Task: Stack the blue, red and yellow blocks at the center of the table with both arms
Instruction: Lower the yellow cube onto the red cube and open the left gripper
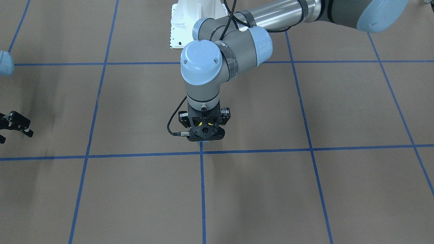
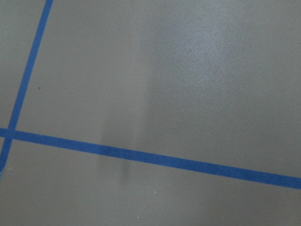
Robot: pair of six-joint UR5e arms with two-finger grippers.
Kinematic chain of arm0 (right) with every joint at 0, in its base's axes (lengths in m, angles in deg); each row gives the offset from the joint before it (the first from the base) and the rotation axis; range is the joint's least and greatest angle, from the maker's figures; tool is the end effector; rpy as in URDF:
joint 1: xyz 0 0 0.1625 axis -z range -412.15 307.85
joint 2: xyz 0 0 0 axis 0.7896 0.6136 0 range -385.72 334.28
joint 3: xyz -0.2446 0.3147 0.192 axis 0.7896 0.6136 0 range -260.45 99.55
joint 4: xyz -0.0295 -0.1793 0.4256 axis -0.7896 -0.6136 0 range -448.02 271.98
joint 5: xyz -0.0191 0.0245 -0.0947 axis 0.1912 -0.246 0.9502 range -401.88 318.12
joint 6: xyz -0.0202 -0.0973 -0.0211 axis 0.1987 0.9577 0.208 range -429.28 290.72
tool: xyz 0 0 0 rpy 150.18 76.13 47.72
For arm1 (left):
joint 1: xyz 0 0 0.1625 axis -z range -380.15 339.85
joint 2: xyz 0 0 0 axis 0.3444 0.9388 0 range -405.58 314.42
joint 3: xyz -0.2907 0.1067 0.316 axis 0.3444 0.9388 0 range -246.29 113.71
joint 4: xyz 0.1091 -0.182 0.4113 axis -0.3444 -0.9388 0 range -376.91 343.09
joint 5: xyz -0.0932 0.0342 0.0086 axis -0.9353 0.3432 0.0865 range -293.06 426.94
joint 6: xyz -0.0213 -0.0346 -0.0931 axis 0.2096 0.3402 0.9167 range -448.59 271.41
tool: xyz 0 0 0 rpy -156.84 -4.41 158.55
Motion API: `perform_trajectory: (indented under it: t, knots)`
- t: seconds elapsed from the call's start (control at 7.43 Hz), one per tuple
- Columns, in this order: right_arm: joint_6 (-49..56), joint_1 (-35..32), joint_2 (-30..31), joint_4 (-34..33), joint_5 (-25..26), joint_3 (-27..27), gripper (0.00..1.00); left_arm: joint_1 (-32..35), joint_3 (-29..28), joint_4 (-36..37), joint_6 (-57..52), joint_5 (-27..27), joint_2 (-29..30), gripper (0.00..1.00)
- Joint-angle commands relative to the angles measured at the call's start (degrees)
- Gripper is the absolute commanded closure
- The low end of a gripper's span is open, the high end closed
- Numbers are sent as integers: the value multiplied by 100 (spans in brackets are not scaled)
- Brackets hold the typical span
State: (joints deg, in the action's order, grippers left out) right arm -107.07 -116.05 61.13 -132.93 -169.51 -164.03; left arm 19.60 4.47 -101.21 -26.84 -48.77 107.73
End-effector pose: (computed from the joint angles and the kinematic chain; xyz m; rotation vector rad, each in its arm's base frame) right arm -0.1975 -0.5654 0.6231 0.2641 -0.9018 -0.0507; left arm 0.5955 -0.6112 0.0629 0.0101 0.7865 -0.0399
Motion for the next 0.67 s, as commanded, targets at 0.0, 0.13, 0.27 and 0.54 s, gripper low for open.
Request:
perform_trajectory:
  t: [0.0,0.13,0.27,0.54]
  knots:
    - [0,0,8,0,-7,-1,1,-20,17,19,21,-127,-20,100]
    - [0,0,8,-17,2,8,1,-29,17,19,38,-127,-29,100]
    - [0,0,8,-17,2,17,1,-29,8,10,39,-127,-29,100]
    - [-9,0,8,-17,2,17,1,-64,8,1,47,-127,-38,100]
